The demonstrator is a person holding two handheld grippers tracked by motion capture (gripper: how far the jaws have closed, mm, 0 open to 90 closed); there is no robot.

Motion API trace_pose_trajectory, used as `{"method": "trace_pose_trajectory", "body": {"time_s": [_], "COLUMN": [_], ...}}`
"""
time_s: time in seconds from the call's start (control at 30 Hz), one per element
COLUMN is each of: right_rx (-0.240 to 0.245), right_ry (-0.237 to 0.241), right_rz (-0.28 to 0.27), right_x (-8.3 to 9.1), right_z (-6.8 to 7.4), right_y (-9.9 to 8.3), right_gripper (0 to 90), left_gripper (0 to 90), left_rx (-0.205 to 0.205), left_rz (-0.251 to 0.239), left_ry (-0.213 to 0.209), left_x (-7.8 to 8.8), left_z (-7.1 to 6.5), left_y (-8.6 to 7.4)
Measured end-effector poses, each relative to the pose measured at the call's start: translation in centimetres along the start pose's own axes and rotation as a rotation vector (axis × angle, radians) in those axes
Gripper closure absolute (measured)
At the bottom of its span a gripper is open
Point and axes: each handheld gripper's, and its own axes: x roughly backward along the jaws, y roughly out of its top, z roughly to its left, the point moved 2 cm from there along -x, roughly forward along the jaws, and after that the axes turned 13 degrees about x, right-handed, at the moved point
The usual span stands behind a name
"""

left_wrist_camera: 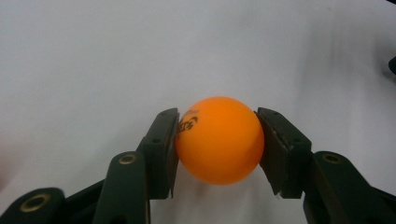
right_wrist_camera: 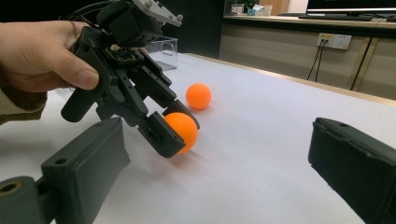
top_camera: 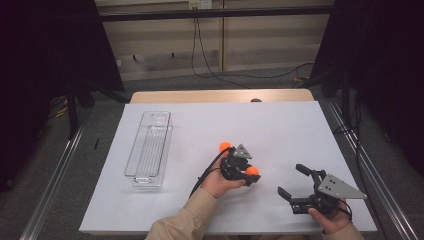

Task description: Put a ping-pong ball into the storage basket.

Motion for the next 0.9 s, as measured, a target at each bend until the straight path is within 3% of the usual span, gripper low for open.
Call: {"method": "trace_pose_trajectory", "body": {"time_s": [0.43, 0.9], "right_rx": [0.004, 0.005], "right_ry": [0.003, 0.003], "right_rz": [0.002, -0.001], "right_x": [0.0, 0.0], "right_z": [0.0, 0.0], "right_y": [0.0, 0.0], "right_gripper": [3.5, 3.6], "left_gripper": [50.8, 50.8], "left_rx": [0.018, 0.05], "left_rz": [0.006, -0.018], "left_ry": [0.007, 0.01], "left_x": [0.6, 1.7], "left_z": [0.6, 1.4], "left_y": [-0.2, -0.2]}}
